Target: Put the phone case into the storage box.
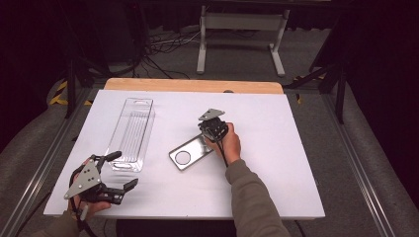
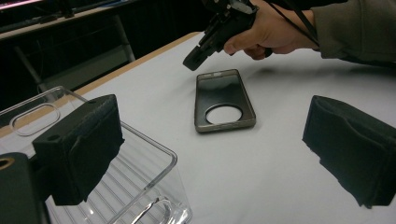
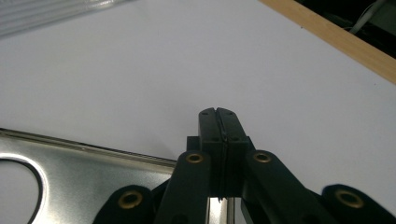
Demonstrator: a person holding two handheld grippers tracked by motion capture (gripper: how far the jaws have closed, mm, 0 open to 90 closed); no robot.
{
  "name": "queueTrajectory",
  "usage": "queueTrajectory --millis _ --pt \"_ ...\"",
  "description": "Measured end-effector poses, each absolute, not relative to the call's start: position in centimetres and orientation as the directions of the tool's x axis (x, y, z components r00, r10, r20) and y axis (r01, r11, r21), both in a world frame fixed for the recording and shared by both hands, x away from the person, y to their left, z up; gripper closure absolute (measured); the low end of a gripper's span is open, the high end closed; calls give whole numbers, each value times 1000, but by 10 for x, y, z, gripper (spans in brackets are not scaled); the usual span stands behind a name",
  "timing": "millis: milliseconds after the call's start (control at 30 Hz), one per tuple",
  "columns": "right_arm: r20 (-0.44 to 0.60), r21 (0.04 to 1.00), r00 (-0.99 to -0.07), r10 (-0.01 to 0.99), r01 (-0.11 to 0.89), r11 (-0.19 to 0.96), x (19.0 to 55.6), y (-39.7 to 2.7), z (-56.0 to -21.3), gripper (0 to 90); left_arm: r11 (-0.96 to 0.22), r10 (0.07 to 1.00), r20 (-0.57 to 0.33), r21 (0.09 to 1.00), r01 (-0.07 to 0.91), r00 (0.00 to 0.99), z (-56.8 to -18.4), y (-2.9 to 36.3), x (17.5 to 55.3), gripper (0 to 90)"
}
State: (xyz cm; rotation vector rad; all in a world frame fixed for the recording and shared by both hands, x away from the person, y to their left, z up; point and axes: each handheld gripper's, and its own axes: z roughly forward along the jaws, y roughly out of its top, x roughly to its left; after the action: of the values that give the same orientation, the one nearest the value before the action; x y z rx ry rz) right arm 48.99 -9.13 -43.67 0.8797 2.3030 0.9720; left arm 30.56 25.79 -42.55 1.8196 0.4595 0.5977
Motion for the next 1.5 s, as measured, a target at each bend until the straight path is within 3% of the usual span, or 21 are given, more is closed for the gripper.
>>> queueTrajectory --millis 967,1500 --pt "-209 687 -683 699 406 602 499 -87 -455 900 -331 565 164 943 40 809 -430 254 309 55" --pt "-223 655 -679 699 426 623 479 -97 -451 900 -332 572 171 943 36 802 -429 255 308 57"
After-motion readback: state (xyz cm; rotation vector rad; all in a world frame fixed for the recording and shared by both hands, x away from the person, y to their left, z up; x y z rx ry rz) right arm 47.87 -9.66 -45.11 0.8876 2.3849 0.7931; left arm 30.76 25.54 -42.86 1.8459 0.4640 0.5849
